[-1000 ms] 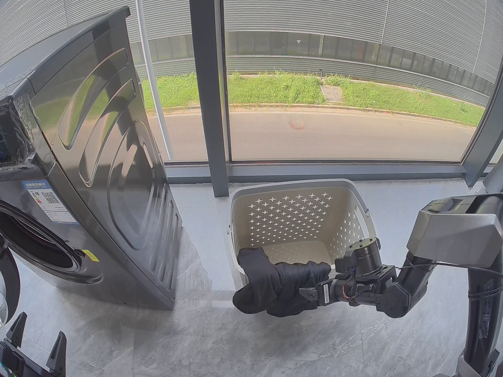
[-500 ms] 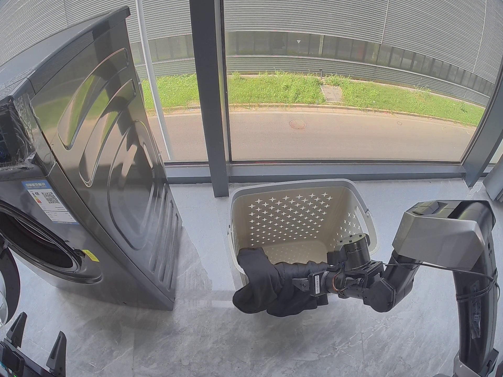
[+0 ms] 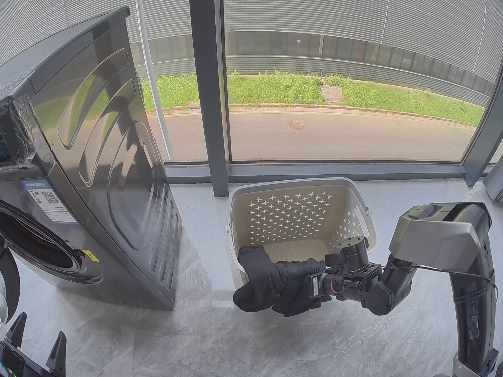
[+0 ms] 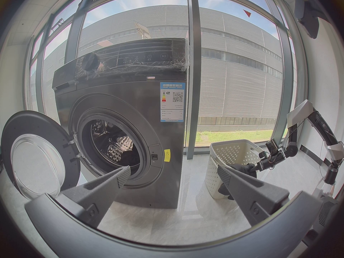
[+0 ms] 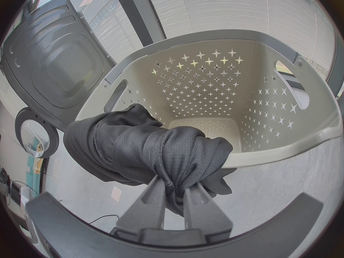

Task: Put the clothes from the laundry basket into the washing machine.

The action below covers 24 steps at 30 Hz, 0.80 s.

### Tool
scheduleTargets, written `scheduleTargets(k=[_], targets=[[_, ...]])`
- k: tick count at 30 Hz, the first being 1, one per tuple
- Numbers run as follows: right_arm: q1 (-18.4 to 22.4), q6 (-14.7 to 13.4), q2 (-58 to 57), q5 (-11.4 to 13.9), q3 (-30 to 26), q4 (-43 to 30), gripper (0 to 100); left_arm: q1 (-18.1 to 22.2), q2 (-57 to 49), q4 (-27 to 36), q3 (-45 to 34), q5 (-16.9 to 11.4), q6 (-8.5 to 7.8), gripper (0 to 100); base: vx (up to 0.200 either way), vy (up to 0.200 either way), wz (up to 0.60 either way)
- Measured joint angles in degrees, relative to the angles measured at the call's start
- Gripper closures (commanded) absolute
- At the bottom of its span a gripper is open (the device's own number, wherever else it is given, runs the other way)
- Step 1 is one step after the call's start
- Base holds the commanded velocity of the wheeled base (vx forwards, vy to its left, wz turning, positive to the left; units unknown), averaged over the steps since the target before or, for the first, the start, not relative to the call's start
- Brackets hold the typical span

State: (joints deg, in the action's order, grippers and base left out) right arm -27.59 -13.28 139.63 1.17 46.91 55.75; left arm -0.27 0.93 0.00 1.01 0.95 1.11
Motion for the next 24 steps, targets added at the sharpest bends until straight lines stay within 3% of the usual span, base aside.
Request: scheduleTargets(k=[24], targets=[[-0.4, 0.2, -25.3, -0.2, -14.7, 3.8, 100, 0.0, 0.0, 0.0, 0.0, 0.0, 0.0, 0, 0.0, 0.0, 0.0]])
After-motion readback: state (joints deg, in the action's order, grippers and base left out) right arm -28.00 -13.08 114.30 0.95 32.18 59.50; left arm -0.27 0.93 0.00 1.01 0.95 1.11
